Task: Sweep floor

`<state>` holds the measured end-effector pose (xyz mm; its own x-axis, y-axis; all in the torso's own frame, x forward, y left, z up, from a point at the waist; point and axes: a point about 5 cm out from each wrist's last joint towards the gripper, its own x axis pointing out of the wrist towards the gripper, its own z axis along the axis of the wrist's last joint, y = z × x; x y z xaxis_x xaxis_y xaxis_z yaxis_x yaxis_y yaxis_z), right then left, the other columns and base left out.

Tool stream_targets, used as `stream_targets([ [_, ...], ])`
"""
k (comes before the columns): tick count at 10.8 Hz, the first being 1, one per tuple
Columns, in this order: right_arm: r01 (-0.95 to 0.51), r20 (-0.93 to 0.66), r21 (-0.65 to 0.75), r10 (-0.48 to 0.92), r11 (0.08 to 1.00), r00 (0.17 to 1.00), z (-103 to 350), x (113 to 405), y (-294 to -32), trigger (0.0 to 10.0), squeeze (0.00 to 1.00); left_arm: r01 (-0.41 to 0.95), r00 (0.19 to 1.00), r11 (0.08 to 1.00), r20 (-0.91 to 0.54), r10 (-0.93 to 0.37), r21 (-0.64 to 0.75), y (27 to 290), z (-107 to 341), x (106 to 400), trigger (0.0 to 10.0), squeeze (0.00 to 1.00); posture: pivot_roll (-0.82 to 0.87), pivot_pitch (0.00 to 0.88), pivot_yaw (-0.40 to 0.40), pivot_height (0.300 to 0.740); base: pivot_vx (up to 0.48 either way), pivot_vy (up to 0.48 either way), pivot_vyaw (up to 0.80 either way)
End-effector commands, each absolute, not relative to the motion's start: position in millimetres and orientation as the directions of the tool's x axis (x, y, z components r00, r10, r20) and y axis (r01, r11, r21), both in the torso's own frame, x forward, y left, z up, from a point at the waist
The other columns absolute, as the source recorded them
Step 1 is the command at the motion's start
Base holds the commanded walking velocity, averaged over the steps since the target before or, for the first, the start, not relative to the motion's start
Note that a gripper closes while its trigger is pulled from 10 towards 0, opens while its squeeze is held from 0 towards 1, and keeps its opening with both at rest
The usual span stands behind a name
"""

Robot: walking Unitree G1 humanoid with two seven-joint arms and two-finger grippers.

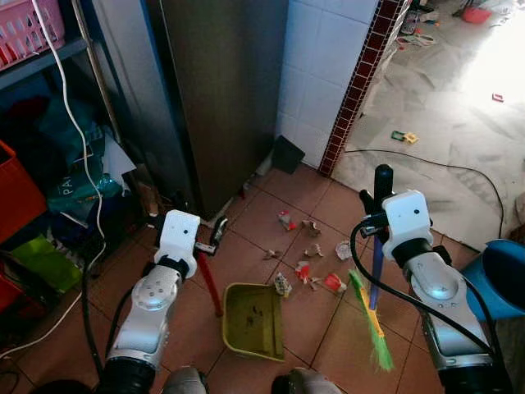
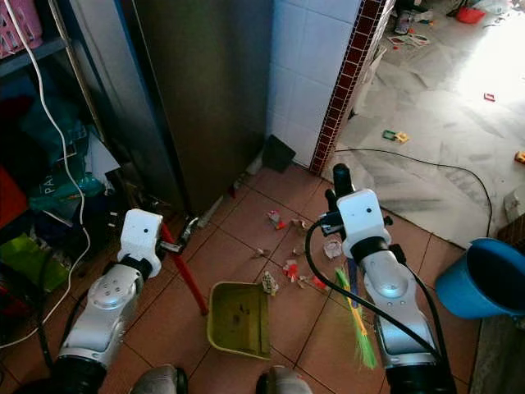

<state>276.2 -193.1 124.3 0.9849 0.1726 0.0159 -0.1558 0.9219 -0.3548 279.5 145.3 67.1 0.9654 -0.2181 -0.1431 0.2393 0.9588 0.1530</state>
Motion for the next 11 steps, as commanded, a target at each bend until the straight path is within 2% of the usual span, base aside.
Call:
stream_targets([
  [1, -0.129, 0.064, -0.385, 0.166, 0.914, 0.984, 136, 277, -198, 10.0, 0.0, 0.248, 0.967, 0.953, -0.104, -0.233, 0.175, 143, 75, 284, 10.0, 0.0, -0.09, 0.059, -0.055, 0.74, 0.0, 0.0, 0.0],
  [8, -0.135, 0.055, -0.384, 0.169, 0.913, 0.984, 134, 278, -198, 10.0, 0.0, 0.232, 0.97, 0.954, -0.125, -0.211, 0.192, 153, 72, 279, 10.0, 0.0, -0.09, 0.061, -0.053, 0.74, 0.0, 0.0, 0.0],
  [9, -0.138, 0.055, -0.383, 0.171, 0.913, 0.984, 134, 279, -198, 10.0, 0.0, 0.224, 0.971, 0.959, -0.127, -0.204, 0.175, 155, 70, 278, 10.0, 1.0, -0.09, 0.061, -0.058, 0.74, 0.0, 0.0, 0.0],
  [11, -0.139, 0.055, -0.384, 0.173, 0.913, 0.983, 134, 279, -198, 10.0, 0.0, 0.22, 0.972, 0.958, -0.129, -0.198, 0.184, 156, 71, 278, 10.0, 1.0, -0.09, 0.062, -0.059, 0.74, 0.0, 0.0, 0.0],
])
